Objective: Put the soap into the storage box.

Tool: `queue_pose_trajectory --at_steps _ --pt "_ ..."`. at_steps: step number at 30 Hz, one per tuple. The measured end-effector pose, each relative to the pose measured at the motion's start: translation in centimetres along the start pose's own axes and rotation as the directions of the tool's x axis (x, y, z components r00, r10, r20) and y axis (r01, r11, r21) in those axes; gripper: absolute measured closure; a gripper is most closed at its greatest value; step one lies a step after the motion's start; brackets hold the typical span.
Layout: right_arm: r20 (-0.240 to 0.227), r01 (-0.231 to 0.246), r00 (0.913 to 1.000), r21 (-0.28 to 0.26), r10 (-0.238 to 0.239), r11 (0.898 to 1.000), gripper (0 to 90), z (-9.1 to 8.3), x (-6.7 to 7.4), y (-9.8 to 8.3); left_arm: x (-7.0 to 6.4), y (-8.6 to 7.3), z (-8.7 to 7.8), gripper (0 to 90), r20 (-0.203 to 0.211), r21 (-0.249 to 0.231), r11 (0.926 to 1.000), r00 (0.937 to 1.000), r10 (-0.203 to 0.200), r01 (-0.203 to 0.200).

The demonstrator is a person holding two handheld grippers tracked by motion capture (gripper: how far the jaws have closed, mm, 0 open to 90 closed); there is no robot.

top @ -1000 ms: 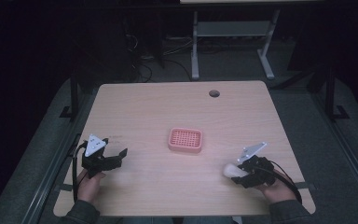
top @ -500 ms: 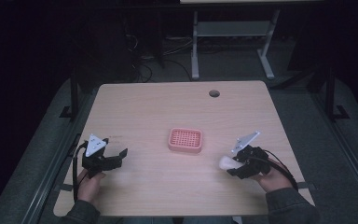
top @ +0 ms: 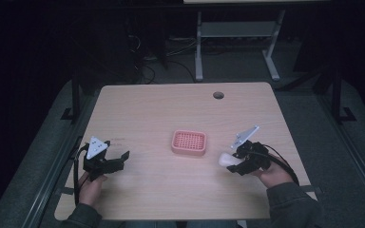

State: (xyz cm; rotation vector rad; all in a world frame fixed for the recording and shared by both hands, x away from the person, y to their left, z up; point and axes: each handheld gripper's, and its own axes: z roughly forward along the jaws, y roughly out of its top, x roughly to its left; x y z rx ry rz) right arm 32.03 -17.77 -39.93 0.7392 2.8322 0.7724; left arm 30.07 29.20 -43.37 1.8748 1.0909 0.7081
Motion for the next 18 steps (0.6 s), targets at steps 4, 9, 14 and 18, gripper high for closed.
queue_pose_trajectory --at_steps 4,9,14,18 --pt "0.0 0.008 1.0 0.0 -0.008 1.0 48.1 0.1 -0.2 0.5 0.0 0.0 0.0 14.1 0.0 -0.004 1.0 1.0 -0.006 0.006" --pt "0.001 0.012 0.9999 -0.008 -0.012 1.0 48.1 0.1 -0.6 1.3 0.0 0.0 0.0 14.1 -0.004 -0.002 0.9999 0.9999 -0.012 0.012" --pt "-0.008 0.016 0.9998 -0.016 -0.016 1.0 48.1 0.2 -0.9 2.1 0.2 0.0 -0.1 14.1 -0.007 -0.004 0.9998 0.9998 -0.02 0.02" --pt "-0.009 0.029 0.9995 -0.013 -0.029 0.999 48.1 0.3 -1.1 2.9 0.1 0.0 -0.1 14.1 -0.004 -0.005 0.9999 0.9999 -0.012 0.012"
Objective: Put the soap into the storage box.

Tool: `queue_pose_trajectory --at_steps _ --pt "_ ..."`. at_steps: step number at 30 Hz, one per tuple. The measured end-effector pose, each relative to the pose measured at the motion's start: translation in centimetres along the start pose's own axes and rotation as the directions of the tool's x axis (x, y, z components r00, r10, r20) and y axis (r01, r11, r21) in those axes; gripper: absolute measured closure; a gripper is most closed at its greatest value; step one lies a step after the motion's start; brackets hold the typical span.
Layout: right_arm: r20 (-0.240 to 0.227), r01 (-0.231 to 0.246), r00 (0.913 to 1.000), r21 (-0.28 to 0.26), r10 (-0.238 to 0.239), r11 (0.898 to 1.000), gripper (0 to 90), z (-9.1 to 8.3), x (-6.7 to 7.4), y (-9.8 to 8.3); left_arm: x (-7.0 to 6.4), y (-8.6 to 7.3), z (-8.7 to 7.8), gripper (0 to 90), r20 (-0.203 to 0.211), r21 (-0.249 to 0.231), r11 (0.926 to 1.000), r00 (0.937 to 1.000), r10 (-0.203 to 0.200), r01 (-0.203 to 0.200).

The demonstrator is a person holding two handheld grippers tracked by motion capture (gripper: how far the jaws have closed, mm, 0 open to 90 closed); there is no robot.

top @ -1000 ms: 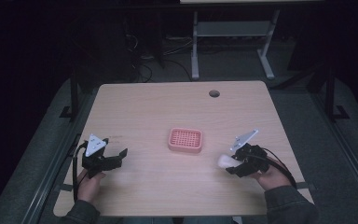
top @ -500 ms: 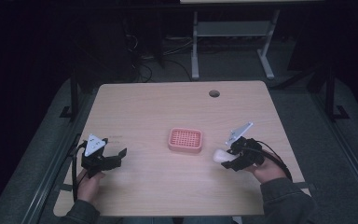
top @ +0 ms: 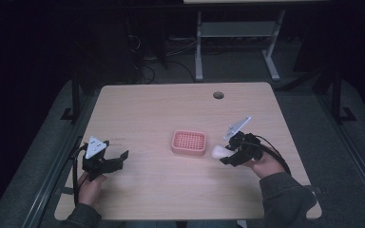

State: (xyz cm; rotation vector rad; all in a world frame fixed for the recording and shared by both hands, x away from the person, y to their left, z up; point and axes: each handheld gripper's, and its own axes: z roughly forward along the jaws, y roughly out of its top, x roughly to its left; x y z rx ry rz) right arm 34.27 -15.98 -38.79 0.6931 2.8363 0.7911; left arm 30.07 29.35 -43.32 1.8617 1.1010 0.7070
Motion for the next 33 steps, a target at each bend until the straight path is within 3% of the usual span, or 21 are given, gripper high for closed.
queue_pose_trajectory --at_steps 33 --pt "-0.039 0.035 0.9986 -0.001 -0.035 0.999 48.1 0.9 -1.3 4.5 0.0 0.1 0.0 14.1 -0.001 0.003 1.0 1.0 0.0 0.0"
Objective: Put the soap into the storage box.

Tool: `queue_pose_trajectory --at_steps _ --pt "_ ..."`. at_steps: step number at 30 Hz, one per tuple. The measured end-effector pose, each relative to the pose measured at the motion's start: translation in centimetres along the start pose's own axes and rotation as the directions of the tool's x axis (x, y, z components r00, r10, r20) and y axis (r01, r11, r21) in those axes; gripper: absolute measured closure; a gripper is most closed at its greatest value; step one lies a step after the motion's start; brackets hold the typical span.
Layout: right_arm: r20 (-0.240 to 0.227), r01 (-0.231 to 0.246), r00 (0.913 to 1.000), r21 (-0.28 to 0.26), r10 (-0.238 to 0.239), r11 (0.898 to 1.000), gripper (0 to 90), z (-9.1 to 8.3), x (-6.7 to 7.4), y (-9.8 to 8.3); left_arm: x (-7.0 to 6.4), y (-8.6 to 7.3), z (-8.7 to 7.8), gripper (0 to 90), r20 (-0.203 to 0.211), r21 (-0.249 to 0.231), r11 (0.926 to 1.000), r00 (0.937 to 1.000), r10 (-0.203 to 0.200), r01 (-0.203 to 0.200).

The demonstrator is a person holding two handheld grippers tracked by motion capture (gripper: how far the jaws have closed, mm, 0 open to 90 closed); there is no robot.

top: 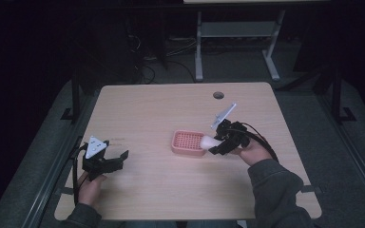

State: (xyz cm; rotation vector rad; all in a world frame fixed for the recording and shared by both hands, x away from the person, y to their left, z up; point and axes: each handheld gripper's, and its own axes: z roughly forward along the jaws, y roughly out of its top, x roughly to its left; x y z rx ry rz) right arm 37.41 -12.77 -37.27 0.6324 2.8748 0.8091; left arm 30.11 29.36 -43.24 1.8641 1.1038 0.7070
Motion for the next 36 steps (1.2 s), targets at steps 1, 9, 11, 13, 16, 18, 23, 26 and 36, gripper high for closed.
queue_pose_trajectory --at_steps 1,9,11,13,16,18,23,26,36 --pt "0.001 0.004 1.0 0.005 -0.004 1.0 48.1 0.1 0.0 0.2 0.0 0.0 0.0 14.1 0.0 -0.002 1.0 1.0 -0.001 0.001" --pt "-0.004 0.02 0.9998 0.016 -0.02 1.0 48.1 0.7 -0.4 1.7 0.0 0.0 0.0 14.1 0.0 -0.003 1.0 1.0 -0.002 0.002" --pt "-0.006 0.027 0.9996 0.021 -0.027 0.999 48.1 0.9 -0.6 2.1 0.0 0.0 0.0 14.1 0.0 -0.002 1.0 1.0 -0.001 0.001" --pt "-0.008 0.025 0.9997 0.023 -0.025 0.999 48.1 1.0 -0.7 2.4 0.0 0.0 0.1 14.1 -0.001 -0.005 1.0 1.0 -0.002 0.002" --pt "-0.009 0.031 0.9995 0.025 -0.031 0.999 48.1 1.3 -1.0 2.9 0.0 0.0 0.0 14.1 0.001 -0.002 1.0 1.0 -0.001 0.001" --pt "-0.015 0.032 0.9994 0.026 -0.032 0.999 48.1 1.5 -1.1 3.3 0.0 0.0 0.1 14.1 0.002 -0.002 1.0 1.0 0.0 0.0" --pt "-0.017 0.041 0.9991 0.033 -0.04 0.999 48.1 1.7 -1.3 4.2 0.0 0.0 0.1 14.1 0.002 -0.004 1.0 1.0 0.001 -0.001" --pt "-0.019 0.043 0.9989 0.03 -0.042 0.999 48.1 1.8 -1.4 4.6 0.0 0.0 0.0 14.1 0.002 -0.003 1.0 1.0 -0.003 0.003" --pt "-0.023 0.059 0.998 0.034 -0.058 0.998 48.1 2.3 -1.9 6.1 -0.1 0.0 0.1 14.1 0.004 0.0 1.0 1.0 0.0 0.0"
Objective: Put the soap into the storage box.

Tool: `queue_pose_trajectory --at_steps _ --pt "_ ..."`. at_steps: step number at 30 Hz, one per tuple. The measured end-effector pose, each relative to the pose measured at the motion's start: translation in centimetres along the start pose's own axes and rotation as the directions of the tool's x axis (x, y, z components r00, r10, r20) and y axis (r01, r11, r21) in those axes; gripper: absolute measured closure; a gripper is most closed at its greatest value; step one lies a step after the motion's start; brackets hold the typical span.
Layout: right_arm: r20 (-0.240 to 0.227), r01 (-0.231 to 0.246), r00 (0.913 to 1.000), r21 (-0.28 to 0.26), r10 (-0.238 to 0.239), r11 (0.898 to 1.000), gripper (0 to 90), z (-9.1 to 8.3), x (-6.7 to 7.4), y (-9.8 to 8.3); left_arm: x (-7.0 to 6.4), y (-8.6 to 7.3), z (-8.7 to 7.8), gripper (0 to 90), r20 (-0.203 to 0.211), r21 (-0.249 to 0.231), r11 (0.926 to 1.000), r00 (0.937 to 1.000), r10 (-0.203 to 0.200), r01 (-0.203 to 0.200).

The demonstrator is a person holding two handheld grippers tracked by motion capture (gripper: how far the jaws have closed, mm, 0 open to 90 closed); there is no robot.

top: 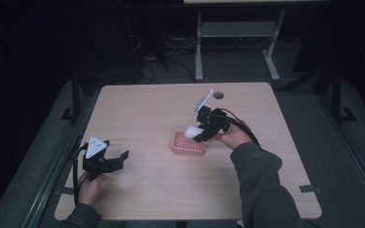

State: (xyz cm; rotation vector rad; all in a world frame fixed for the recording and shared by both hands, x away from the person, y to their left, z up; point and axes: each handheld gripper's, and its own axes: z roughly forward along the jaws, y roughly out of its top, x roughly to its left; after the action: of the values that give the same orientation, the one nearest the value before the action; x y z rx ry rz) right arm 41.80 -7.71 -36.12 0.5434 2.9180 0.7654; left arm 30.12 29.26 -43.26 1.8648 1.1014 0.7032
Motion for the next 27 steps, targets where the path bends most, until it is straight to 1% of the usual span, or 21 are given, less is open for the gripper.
queue_pose_trajectory --at_steps 4,10,12,17,19,27 --pt "-0.001 -0.009 1.0 0.008 0.009 1.0 48.1 0.6 -0.2 0.2 0.0 0.0 0.0 14.1 0.002 0.002 1.0 1.0 0.004 -0.004" --pt "-0.016 -0.007 0.9998 0.047 0.007 0.999 48.1 2.3 -0.7 0.6 0.0 0.0 0.0 14.1 0.003 0.002 1.0 1.0 0.003 -0.003" --pt "-0.024 -0.012 0.9996 0.052 0.013 0.999 48.1 2.8 -0.8 0.7 0.0 0.0 0.0 14.1 0.001 0.003 1.0 1.0 0.005 -0.005" --pt "-0.029 -0.017 0.9994 0.055 0.019 0.998 48.1 3.5 -1.1 1.0 0.0 0.0 0.0 14.1 0.003 0.001 1.0 1.0 -0.001 0.001" --pt "-0.025 -0.019 0.9995 0.064 0.021 0.998 48.1 3.8 -1.2 1.0 0.0 0.0 0.0 14.1 0.002 0.003 1.0 1.0 0.0 0.0" --pt "-0.035 -0.032 0.9988 0.097 0.035 0.995 48.1 5.0 -1.7 1.0 0.0 0.0 0.0 14.1 0.004 0.005 1.0 1.0 0.0 0.0"
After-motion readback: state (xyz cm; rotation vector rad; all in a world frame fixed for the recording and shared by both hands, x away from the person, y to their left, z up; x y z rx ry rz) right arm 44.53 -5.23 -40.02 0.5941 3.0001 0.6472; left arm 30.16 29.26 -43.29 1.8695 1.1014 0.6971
